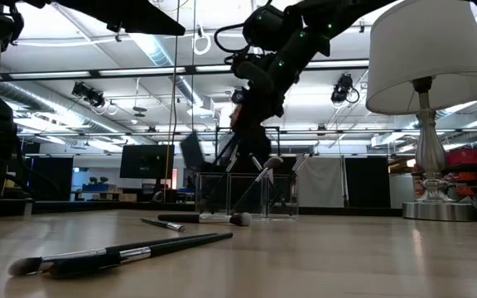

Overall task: Put items in baskets/containers
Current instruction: Put the black liner brush into the transparent organizer, then put the black eyeshadow brush into the transparent organizer

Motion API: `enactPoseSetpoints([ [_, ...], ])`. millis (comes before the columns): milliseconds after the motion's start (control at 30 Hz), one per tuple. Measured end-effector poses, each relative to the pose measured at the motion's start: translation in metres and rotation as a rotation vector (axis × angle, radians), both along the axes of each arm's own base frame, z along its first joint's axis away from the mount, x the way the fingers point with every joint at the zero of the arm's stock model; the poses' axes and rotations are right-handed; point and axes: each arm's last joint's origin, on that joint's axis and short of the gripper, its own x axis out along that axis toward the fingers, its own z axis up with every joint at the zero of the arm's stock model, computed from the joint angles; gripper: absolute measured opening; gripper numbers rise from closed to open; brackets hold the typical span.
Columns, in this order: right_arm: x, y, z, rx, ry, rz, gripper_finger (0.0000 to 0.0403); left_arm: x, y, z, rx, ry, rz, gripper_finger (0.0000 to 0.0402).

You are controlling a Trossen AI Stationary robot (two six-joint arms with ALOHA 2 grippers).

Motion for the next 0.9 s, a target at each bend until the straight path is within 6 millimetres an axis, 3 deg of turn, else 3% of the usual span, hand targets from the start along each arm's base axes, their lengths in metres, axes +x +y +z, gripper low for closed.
enactPoseSetpoints([
  [133,-0.001,-0.004,-0.001,-0.012,0.004,0.005,0.0019,0.0,0.0,-0.002,-0.009,0.007,0.003,0.0178],
  [467,0.003,-0.006,-0.006,-0.017,0.004,0.006,0.0082,-0.001,0.0,-0.004,-0.015,0.015,0.003,0.0178],
  [667,0.009,-0.008,-0.003,-0.032,-0.065,0.005,0.0094,-0.001,0.001,-0.004,-0.016,0.014,0.004,0.0178],
  [900,0.007,0.012,0.012,-0.008,-0.116,0.014,0.0095,-0.002,0.001,-0.007,-0.062,0.004,0.015,0.0178],
])
